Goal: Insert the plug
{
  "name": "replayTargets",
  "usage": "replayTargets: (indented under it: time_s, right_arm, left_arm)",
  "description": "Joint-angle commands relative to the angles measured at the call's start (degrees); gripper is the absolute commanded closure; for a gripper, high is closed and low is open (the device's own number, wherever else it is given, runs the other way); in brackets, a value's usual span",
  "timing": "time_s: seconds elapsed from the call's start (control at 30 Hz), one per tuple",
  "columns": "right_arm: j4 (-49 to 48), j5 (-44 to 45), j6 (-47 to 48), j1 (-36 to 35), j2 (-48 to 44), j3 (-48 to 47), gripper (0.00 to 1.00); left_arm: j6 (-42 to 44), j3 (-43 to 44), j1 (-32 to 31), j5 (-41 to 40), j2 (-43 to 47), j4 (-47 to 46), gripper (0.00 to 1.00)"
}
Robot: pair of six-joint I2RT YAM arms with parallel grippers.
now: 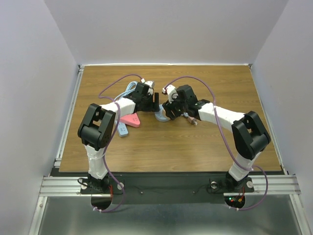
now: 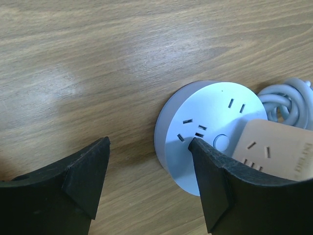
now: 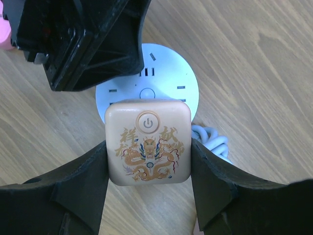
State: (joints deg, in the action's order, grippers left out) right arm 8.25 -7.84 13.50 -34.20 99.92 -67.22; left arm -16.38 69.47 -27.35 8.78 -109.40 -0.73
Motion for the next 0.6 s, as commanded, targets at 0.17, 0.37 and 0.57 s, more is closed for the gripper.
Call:
replayTargets:
  time_s: [0.17,0.37,0.57]
  right_arm:
    - [2.74,4.49,-1.54,-0.26,4.58,2.09,1.00]
    - [1.50,5.73,-2.60,-0.34,4.93,2.62,1.00]
    - [0.98,5.91,-3.74,-0.79,5.72,4.46,0.99]
  left_arm:
    - [0.21,0.41,-0.16,2.03,-0.37,-0.94,0.25]
    - [0.03,-0.48,-0.51,2.65,-0.81,-1.64,0.28]
    - [-0.23,-0.65,-0.59,2.91,-0.81,-2.17,0.30]
